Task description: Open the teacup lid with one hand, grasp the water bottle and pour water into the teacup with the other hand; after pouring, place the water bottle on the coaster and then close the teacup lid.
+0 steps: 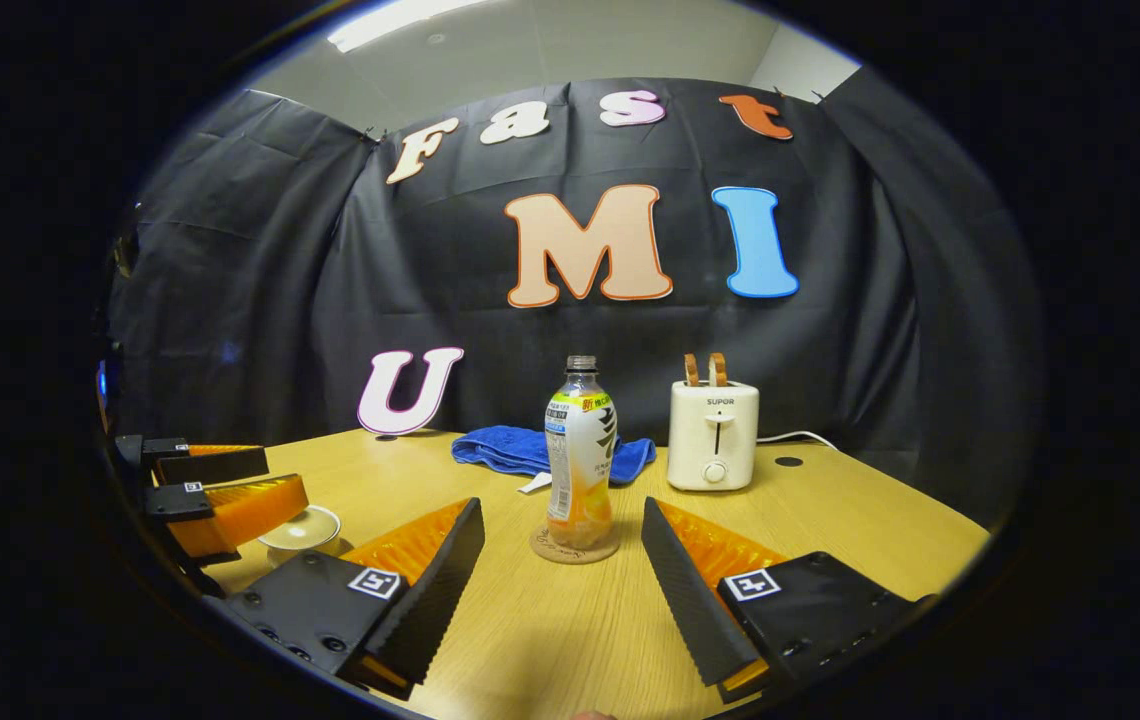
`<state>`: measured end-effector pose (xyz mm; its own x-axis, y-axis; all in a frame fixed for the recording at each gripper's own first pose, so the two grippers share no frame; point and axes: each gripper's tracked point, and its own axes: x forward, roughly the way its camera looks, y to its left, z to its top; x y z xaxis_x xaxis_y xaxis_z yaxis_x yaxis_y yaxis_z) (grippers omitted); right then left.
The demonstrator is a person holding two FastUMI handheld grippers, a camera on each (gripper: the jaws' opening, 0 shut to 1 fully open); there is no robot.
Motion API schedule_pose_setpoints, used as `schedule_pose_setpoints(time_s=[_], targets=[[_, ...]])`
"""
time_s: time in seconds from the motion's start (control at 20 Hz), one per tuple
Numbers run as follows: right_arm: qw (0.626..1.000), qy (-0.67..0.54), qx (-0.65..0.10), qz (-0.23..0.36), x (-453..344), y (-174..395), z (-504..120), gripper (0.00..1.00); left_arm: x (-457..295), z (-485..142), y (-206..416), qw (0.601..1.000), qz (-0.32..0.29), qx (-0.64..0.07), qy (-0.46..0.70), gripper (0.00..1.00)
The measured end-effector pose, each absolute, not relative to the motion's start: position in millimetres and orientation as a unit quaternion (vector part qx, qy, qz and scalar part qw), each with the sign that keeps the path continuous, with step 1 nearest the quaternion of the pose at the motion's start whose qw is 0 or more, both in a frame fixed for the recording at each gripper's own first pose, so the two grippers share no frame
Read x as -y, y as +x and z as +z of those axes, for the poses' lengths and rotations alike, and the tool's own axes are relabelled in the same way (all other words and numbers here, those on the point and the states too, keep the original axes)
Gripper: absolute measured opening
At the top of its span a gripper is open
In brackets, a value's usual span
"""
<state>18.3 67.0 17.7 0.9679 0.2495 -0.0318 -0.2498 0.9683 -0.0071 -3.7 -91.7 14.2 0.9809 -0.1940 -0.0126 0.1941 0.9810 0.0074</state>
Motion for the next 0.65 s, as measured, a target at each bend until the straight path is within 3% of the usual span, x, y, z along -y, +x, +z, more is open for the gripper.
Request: schedule_pose_setpoints(time_s=[0.1, 0.2, 0.4, 0.5, 0.65], targets=[[0.993, -0.007, -0.004, 0.114, -61.0, 4.7, 20.6, 0.96, 97.3, 13.7, -9.9, 0.995, -0.099, -0.006, 0.002, 0.88], [0.994, -0.005, -0.002, 0.111, -59.9, -7.4, 18.7, 1.0, 103.6, 12.8, -15.2, 0.995, -0.102, -0.006, 0.001, 0.88], [0.994, 0.012, -0.021, 0.109, -58.7, -24.7, 6.7, 0.96, 108.6, 7.5, -25.7, 0.995, -0.099, -0.012, -0.003, 0.88], [0.994, 0.019, -0.027, 0.105, -56.4, -31.6, 2.6, 1.0, 107.9, 5.2, -29.9, 0.995, -0.096, -0.011, -0.005, 0.88], [0.994, 0.022, -0.03, 0.1, -54.3, -35.8, -1.9, 0.96, 107.2, 0.8, -35.0, 0.996, -0.089, -0.015, -0.007, 0.88]])
